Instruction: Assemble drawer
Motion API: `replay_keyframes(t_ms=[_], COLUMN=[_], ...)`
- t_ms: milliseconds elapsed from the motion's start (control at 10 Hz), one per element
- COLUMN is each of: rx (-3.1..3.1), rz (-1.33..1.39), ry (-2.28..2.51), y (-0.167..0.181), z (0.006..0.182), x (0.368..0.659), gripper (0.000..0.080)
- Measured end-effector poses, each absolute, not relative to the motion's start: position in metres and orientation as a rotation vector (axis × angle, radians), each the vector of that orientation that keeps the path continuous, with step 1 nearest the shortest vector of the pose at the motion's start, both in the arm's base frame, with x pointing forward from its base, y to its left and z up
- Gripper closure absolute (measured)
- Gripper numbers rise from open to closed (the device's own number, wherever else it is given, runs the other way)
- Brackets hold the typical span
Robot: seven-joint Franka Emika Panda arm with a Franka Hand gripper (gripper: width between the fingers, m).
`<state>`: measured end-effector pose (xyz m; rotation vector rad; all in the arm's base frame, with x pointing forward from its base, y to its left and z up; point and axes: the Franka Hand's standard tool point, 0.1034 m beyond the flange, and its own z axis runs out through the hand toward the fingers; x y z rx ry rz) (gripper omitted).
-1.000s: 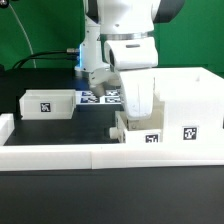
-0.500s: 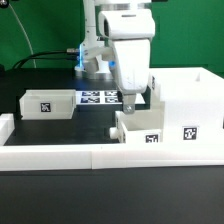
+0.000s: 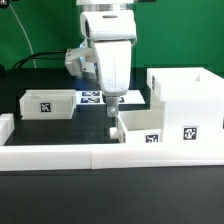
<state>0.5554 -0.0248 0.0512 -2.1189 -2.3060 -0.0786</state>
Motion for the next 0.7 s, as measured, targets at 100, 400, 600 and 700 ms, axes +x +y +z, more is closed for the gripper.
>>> replay_keyframes(t_ms=[100,400,600,700], rx=[-2.089,-2.002,-1.957,-1.981], rz=[-0.099,-0.183,-0.23,-0.232], ry=[-2.286,-2.217,-2.163,-2.127], y=[-0.036,-0.063,-0.063,-0.057], z=[0.04,0.023,0.013,0.012], x=[0.552,0.549,0.541,0.541], gripper=[0.0151,0.0151,0.0151,0.0151])
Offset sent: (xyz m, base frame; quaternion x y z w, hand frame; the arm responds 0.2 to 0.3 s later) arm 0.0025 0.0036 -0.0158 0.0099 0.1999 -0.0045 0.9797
